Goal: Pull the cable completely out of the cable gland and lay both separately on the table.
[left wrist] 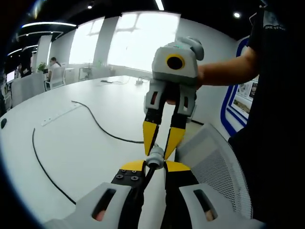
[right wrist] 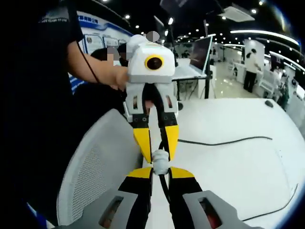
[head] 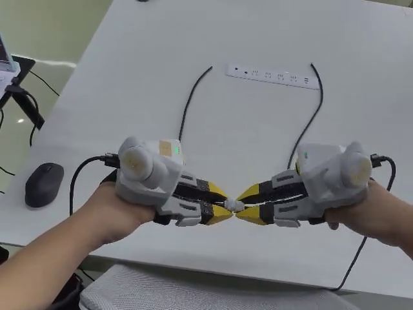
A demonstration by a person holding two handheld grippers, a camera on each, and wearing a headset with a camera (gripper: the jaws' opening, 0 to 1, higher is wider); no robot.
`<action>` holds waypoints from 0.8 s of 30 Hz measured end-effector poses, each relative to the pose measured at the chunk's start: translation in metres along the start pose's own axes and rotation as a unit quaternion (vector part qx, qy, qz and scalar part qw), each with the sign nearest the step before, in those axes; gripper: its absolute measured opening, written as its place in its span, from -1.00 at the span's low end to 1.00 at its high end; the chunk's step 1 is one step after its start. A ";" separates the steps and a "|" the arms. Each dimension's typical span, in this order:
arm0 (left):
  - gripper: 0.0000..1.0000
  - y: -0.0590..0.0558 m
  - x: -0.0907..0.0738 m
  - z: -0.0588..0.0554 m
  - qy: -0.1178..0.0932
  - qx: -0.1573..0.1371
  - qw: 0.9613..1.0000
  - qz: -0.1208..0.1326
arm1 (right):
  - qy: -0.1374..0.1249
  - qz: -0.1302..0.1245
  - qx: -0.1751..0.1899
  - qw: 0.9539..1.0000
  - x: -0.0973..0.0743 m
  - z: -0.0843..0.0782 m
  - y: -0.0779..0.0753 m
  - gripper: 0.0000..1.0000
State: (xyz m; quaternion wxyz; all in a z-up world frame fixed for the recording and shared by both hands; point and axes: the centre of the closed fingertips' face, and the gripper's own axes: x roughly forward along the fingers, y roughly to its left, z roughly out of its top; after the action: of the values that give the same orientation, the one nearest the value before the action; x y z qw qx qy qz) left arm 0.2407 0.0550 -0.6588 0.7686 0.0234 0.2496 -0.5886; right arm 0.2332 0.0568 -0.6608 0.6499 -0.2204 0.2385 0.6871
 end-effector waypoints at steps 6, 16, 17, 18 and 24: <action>-0.70 -0.003 -0.002 0.001 -0.006 -0.015 1.000 -0.010 | 0.017 -0.059 -0.061 0.996 0.001 0.001 0.003 -0.86; -0.70 -0.004 -0.008 0.001 -0.017 -0.034 0.999 -0.013 | 0.052 -0.140 -0.128 0.981 0.006 0.007 0.003 -0.85; -0.70 -0.006 -0.008 0.000 -0.012 -0.034 0.999 -0.017 | 0.056 -0.135 -0.114 0.983 0.006 0.006 0.006 -0.85; -0.70 -0.007 -0.008 -0.001 -0.013 -0.032 0.999 -0.017 | 0.058 -0.136 -0.116 0.982 0.006 0.006 0.006 -0.85; -0.70 -0.006 -0.007 0.001 -0.015 -0.029 0.999 -0.021 | 0.059 -0.151 -0.111 0.981 0.004 0.006 0.004 -0.84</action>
State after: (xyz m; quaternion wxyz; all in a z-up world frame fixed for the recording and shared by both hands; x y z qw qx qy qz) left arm 0.2342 0.0591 -0.6538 0.7604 -0.0130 0.2554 -0.5970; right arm 0.2289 0.0638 -0.6586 0.7023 -0.3646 0.1627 0.5894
